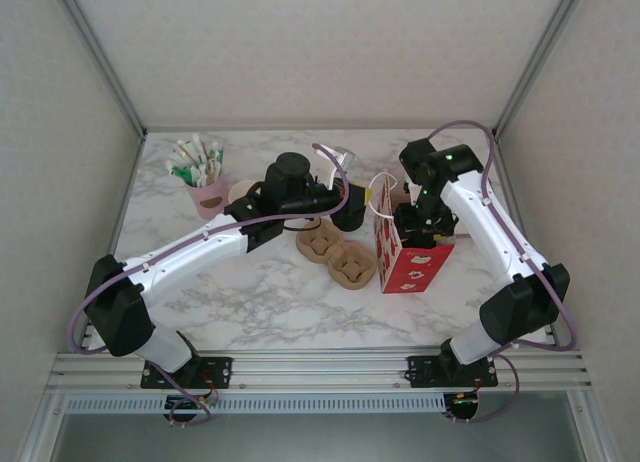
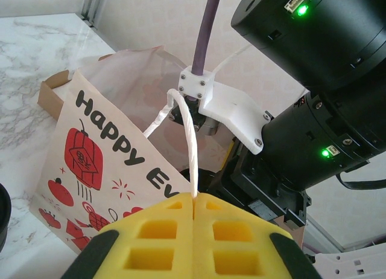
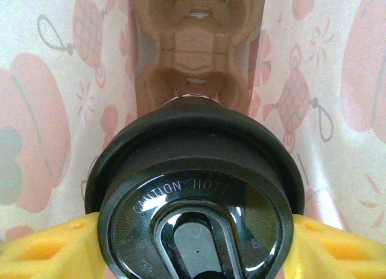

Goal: Pack the takeout coffee

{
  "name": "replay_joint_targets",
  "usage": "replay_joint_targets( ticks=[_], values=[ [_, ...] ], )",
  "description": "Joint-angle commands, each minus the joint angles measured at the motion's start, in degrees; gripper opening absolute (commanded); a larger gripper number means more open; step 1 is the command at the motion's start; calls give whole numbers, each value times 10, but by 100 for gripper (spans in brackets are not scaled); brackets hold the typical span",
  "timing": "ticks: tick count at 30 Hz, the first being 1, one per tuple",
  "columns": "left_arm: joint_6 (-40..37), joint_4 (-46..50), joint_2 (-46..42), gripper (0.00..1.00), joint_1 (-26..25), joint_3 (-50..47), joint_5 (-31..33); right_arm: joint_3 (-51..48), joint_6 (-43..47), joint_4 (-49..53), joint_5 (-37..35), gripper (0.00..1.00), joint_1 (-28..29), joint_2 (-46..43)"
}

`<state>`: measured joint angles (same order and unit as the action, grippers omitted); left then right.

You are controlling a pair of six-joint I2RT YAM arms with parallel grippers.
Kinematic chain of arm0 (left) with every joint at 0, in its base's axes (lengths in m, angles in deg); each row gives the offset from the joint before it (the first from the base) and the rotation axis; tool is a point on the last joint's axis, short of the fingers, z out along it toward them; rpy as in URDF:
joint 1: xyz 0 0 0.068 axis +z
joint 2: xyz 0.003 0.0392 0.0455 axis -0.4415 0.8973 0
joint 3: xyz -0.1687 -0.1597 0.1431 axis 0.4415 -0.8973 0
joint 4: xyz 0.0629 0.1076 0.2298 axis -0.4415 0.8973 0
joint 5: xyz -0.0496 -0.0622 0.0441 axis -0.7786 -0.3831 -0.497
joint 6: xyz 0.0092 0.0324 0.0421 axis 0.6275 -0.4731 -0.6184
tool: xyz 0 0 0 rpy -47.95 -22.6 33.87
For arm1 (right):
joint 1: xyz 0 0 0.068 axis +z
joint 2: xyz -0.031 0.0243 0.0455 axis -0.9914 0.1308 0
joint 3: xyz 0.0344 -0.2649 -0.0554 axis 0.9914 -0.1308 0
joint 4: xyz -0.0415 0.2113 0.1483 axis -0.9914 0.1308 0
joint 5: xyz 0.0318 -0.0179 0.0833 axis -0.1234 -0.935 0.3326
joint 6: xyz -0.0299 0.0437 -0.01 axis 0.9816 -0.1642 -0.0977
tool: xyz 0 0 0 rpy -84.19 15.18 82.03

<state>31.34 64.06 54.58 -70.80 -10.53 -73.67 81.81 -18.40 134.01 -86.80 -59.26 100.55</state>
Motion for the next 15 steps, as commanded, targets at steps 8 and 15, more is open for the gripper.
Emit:
replay_joint_targets(
  ticks=[8, 15],
  values=[
    [-8, 4, 6, 0, -6, 8, 6, -28, 3, -19, -3, 68, -3, -28],
    [-8, 4, 7, 0, -6, 9, 6, -38, 3, -34, -9, 67, -3, -35]
  ],
)
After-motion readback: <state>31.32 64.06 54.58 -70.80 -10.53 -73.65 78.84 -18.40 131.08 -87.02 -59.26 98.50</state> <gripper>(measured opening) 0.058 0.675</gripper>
